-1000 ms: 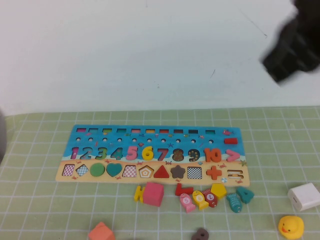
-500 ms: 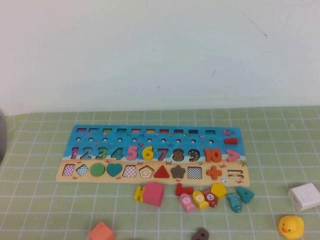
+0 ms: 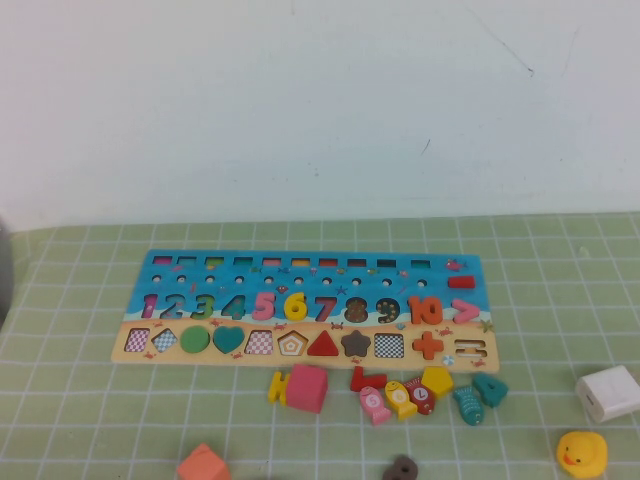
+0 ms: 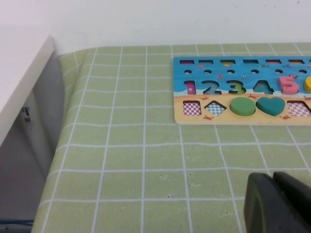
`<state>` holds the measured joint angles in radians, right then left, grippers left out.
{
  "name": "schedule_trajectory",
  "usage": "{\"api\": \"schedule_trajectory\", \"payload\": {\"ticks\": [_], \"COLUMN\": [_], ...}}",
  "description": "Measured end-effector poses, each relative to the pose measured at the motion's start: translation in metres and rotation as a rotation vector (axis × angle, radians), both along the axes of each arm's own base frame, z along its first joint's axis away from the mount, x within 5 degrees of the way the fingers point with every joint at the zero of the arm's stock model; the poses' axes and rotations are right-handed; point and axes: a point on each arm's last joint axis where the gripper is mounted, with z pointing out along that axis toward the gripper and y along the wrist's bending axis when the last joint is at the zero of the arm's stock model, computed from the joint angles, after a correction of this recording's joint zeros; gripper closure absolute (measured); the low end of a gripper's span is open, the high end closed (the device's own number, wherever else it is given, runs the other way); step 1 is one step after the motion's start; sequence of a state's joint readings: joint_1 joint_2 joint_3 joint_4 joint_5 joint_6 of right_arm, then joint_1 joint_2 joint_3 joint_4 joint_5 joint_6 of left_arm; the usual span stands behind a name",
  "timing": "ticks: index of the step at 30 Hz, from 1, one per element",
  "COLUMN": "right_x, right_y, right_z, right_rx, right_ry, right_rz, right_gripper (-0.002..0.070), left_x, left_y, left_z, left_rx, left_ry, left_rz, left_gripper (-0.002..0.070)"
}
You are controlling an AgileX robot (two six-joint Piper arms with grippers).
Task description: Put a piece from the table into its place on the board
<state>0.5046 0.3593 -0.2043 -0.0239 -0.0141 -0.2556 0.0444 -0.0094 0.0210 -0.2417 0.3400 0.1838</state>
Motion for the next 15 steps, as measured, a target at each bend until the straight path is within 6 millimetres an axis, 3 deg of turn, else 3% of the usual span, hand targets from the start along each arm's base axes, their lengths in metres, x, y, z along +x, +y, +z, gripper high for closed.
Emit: {"api": "schedule_trajectory", "payload": {"ticks": [5,15], "right_x": [-0.006,-0.019], "right_y": [-0.024,-0.049], "right_z": [-0.027,-0.051], "right_rx": [0.018,0.028], "right_ry": [-0.044,-0.128], "right_rz": [-0.233,-0.577], "right_gripper": [0.0678,0.0678], "left_x": [0.0,0.0], "left_y": [0.0,0.0], "left_z": [0.0,0.0], "left_rx": [0.0,0.0], "left_ry": [0.0,0.0], "left_rz": [0.0,0.0], "left_gripper": [0.0676,0.0676]}}
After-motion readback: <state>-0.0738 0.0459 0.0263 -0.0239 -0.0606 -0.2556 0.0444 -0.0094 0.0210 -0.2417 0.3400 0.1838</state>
